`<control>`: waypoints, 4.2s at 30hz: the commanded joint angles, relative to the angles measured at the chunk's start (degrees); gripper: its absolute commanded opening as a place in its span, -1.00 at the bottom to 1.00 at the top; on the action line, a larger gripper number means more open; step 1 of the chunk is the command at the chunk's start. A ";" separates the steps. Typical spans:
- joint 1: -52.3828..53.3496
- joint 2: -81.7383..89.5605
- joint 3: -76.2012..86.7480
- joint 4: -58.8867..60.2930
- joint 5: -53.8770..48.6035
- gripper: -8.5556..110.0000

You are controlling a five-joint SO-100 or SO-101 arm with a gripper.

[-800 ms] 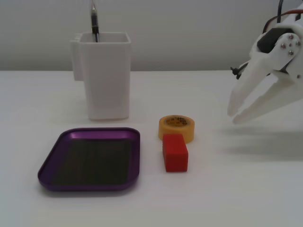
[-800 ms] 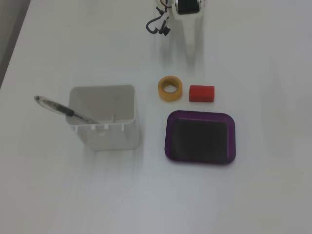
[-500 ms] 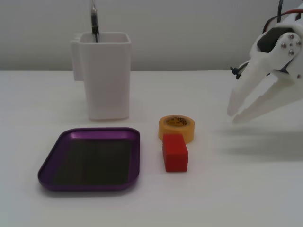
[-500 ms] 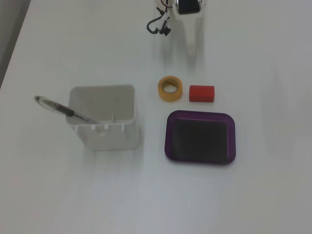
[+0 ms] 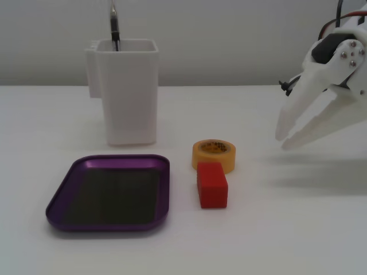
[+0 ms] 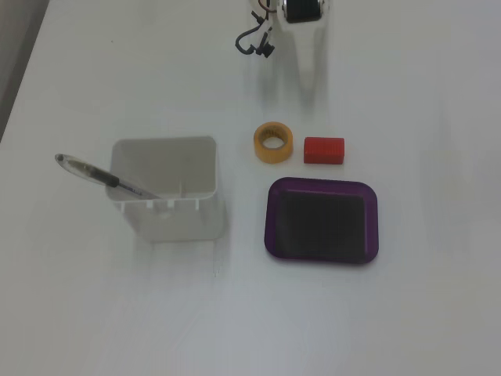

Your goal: Pick up the red cube and place it in the box.

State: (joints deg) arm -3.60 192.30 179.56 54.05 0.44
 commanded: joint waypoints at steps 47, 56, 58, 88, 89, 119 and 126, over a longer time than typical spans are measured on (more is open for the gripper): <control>-8.53 -104.06 -87.45 11.78 -1.14 -0.59; -6.59 -109.69 -87.45 9.93 -1.41 -0.59; -5.80 -109.51 -87.54 10.20 -1.41 -0.59; 0.88 -110.30 -101.60 26.28 16.70 -0.59; 0.79 -109.86 -99.84 26.28 16.61 -0.59; -0.79 -103.10 -94.57 20.65 15.91 -0.50; -0.70 -103.27 -94.48 19.78 15.91 -0.50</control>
State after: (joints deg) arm -4.22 85.43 87.36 74.18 16.61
